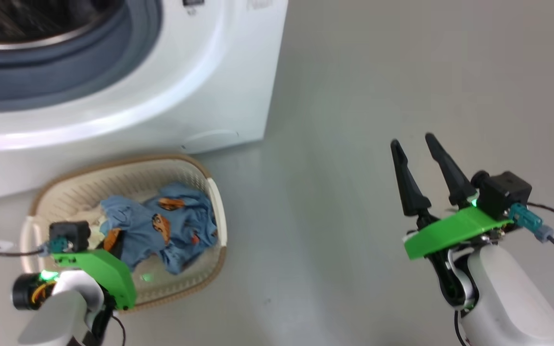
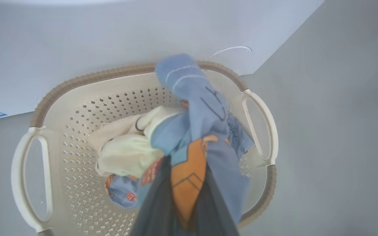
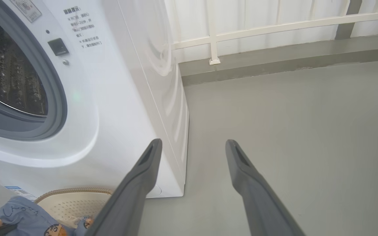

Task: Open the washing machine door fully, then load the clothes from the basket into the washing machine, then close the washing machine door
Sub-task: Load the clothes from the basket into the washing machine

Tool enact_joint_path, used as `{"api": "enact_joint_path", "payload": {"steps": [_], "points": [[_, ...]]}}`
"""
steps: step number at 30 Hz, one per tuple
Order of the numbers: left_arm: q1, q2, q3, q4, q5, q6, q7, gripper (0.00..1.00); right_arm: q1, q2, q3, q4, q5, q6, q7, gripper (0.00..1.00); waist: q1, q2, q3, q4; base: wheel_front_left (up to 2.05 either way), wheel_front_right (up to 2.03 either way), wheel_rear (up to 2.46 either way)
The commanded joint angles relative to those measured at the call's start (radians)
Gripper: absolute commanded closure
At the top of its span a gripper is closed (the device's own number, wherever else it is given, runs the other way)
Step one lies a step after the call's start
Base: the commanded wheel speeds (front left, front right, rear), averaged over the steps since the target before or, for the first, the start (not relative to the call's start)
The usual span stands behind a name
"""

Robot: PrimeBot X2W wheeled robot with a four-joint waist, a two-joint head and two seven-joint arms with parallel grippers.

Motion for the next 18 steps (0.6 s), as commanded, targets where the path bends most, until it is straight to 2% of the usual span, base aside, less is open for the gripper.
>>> {"api": "enact_joint_path", "payload": {"steps": [1, 12, 18], "points": [[0.024, 0.025, 0.021, -0.023, -0.013, -0.003, -0.020, 1.00, 0.029, -0.009, 0.015, -0.015, 0.015, 0.004, -0.008, 0.00, 0.0002, 0.0000, -0.095, 0.045, 0.00, 0.00, 0.00], [0.114, 0.020, 0.031, -0.174, -0.082, -0.003, -0.055, 1.00, 0.104, -0.043, 0.007, 0.008, 0.036, 0.004, -0.008, 0.00, 0.0002, 0.0000, -0.242, 0.084, 0.00, 0.00, 0.00], [0.178, 0.030, 0.093, -0.325, -0.093, 0.006, -0.056, 1.00, 0.133, -0.056, 0.009, 0.016, 0.048, 0.004, -0.008, 0.00, 0.0002, 0.0000, -0.297, 0.100, 0.00, 0.00, 0.00]]}}
